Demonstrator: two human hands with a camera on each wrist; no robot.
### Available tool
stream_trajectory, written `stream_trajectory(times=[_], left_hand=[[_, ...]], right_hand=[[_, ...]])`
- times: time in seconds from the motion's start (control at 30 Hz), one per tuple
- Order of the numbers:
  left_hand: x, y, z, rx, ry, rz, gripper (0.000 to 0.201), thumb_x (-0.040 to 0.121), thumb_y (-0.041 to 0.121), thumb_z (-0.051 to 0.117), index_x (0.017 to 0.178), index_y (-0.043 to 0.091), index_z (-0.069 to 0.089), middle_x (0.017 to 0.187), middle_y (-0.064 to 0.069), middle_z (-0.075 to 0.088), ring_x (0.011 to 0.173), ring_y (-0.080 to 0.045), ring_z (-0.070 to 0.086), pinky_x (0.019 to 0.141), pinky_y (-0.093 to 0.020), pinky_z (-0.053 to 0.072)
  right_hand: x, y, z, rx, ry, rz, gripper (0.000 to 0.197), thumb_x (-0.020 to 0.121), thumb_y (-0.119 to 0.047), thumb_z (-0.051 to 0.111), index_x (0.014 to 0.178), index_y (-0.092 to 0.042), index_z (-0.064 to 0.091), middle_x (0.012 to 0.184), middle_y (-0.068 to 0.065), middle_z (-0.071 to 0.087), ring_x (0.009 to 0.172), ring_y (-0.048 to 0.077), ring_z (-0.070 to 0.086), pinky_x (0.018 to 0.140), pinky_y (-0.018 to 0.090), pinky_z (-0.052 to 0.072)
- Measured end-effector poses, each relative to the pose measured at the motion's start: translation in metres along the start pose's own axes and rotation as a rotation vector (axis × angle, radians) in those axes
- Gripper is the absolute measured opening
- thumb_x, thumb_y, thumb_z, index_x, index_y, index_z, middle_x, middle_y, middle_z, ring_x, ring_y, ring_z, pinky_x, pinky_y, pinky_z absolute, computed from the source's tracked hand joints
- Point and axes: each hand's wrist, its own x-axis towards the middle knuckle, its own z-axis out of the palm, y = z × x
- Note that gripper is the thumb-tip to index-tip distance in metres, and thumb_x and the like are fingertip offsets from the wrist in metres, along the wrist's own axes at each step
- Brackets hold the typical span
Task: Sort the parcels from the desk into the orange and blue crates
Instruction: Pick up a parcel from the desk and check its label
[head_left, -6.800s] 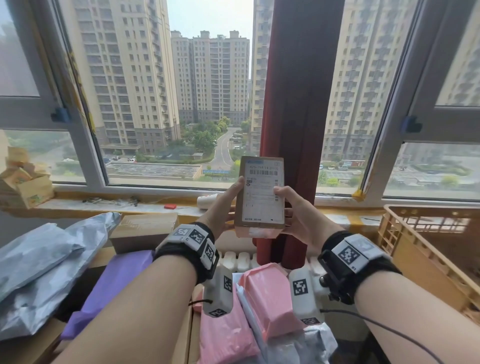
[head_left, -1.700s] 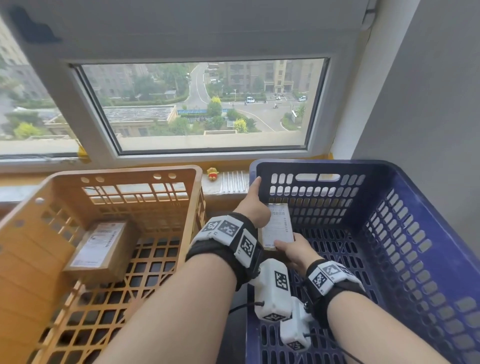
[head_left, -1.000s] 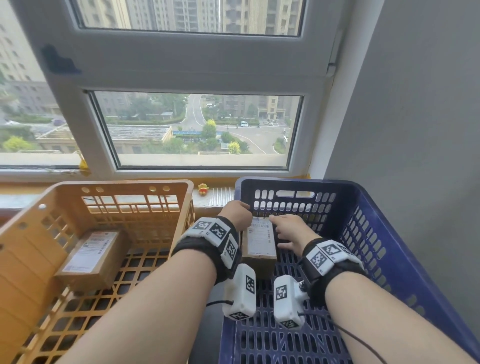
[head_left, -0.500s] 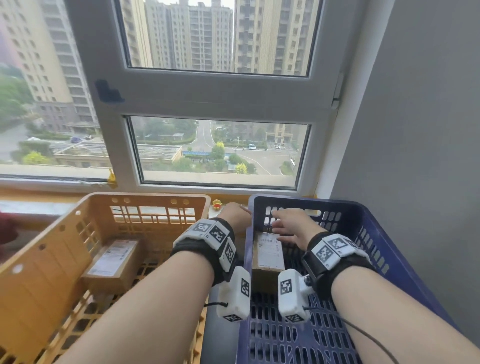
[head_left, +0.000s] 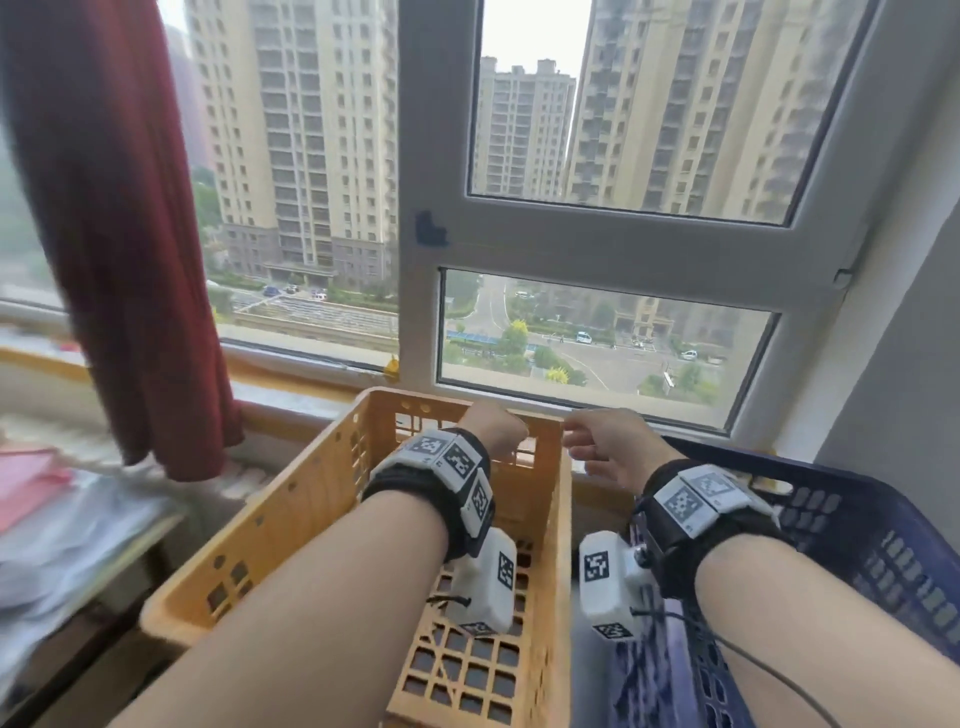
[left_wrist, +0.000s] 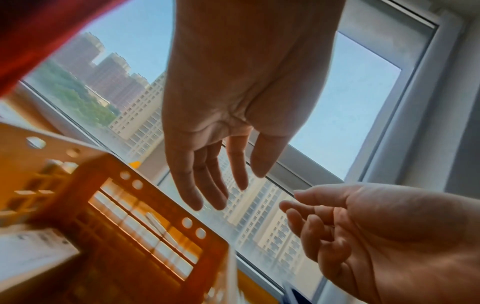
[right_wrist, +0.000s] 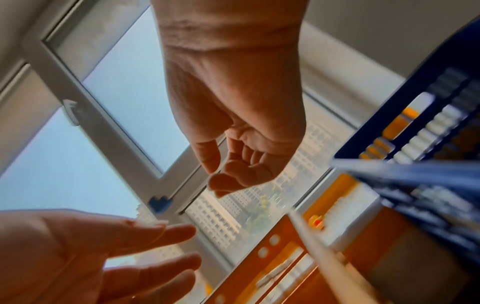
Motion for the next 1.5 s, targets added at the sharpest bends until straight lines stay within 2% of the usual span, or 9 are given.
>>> stream_trajectory(times=[0.13, 0.27, 0.43, 0.73, 0.93, 1.03, 1.13, 1.27, 1.5], left_hand=[[-0.021, -0.040, -0.050, -0.058, 0.062, -0.057, 0.005, 0.094, 0.012, 0.054, 0.098, 0.015, 0.054, 0.101, -0.007, 0.057, 0.087, -0.021, 0.057, 0.085, -0.034, 0.054], [-0.052, -0.083, -0.106, -0.148, 0.117, -0.122, 0.004, 0.096, 0.011, 0.051, 0.099, 0.012, 0.054, 0.097, -0.009, 0.059, 0.070, -0.017, 0.057, 0.060, -0.026, 0.052], [-0.096, -0.143, -0.176, -0.237, 0.209, -0.192, 0.010, 0.096, 0.010, 0.049, 0.090, 0.016, 0.055, 0.074, 0.002, 0.055, 0.059, -0.010, 0.053, 0.056, -0.023, 0.047], [-0.179, -0.246, -0.274, -0.230, 0.395, -0.268, 0.015, 0.091, 0.005, 0.049, 0.089, 0.013, 0.062, 0.079, -0.009, 0.058, 0.064, -0.022, 0.054, 0.059, -0.025, 0.045], [-0.209, -0.295, -0.326, -0.232, 0.468, -0.304, 0.014, 0.092, 0.006, 0.053, 0.086, 0.005, 0.065, 0.078, -0.008, 0.057, 0.071, -0.023, 0.055, 0.064, -0.031, 0.047], [-0.217, -0.321, -0.350, -0.246, 0.523, -0.321, 0.013, 0.092, 0.007, 0.054, 0.083, 0.010, 0.063, 0.076, -0.008, 0.059, 0.070, -0.021, 0.058, 0.066, -0.033, 0.052], [-0.221, -0.347, -0.380, -0.252, 0.581, -0.357, 0.021, 0.094, 0.006, 0.051, 0.076, 0.017, 0.053, 0.070, 0.000, 0.055, 0.056, -0.010, 0.054, 0.045, -0.017, 0.046], [-0.210, -0.380, -0.420, -0.253, 0.638, -0.398, 0.021, 0.091, 0.008, 0.054, 0.072, 0.018, 0.057, 0.080, -0.009, 0.060, 0.072, -0.024, 0.059, 0.071, -0.033, 0.058], [-0.165, -0.426, -0.495, -0.278, 0.658, -0.438, 0.019, 0.087, 0.001, 0.046, 0.081, 0.013, 0.060, 0.076, -0.013, 0.050, 0.069, -0.024, 0.043, 0.054, -0.025, 0.034]], right_hand=[[-0.020, -0.020, 0.064, -0.020, -0.075, -0.041, 0.018, 0.102, -0.019, 0.051, 0.103, -0.008, 0.064, 0.090, 0.005, 0.065, 0.077, 0.015, 0.060, 0.061, 0.024, 0.046], [-0.041, -0.036, 0.135, -0.011, -0.178, -0.063, 0.021, 0.103, -0.022, 0.049, 0.109, -0.007, 0.063, 0.088, 0.006, 0.063, 0.076, 0.015, 0.057, 0.069, 0.027, 0.045], [-0.071, -0.049, 0.226, 0.018, -0.275, -0.073, 0.020, 0.100, -0.023, 0.055, 0.099, -0.008, 0.067, 0.086, 0.007, 0.064, 0.072, 0.016, 0.057, 0.063, 0.026, 0.044], [-0.140, -0.066, 0.373, 0.074, -0.454, -0.046, 0.018, 0.102, -0.015, 0.050, 0.091, -0.006, 0.062, 0.067, 0.004, 0.055, 0.050, 0.011, 0.041, 0.051, 0.021, 0.028], [-0.164, -0.079, 0.448, 0.055, -0.573, -0.051, 0.017, 0.100, -0.015, 0.052, 0.093, -0.005, 0.063, 0.063, 0.003, 0.054, 0.048, 0.011, 0.041, 0.041, 0.017, 0.030], [-0.167, -0.085, 0.484, 0.034, -0.621, -0.063, 0.019, 0.100, -0.016, 0.053, 0.101, -0.002, 0.065, 0.064, 0.004, 0.057, 0.048, 0.011, 0.044, 0.046, 0.019, 0.033], [-0.166, -0.093, 0.523, 0.038, -0.651, -0.081, 0.017, 0.100, -0.014, 0.054, 0.099, -0.002, 0.066, 0.061, 0.004, 0.056, 0.046, 0.011, 0.044, 0.046, 0.019, 0.034], [-0.155, -0.109, 0.575, 0.009, -0.677, -0.122, 0.017, 0.099, -0.017, 0.056, 0.098, -0.004, 0.067, 0.071, 0.006, 0.063, 0.053, 0.012, 0.052, 0.047, 0.021, 0.041], [-0.117, -0.147, 0.666, 0.009, -0.711, -0.105, 0.018, 0.100, -0.019, 0.054, 0.098, -0.006, 0.066, 0.072, 0.007, 0.063, 0.058, 0.015, 0.056, 0.051, 0.024, 0.044]])
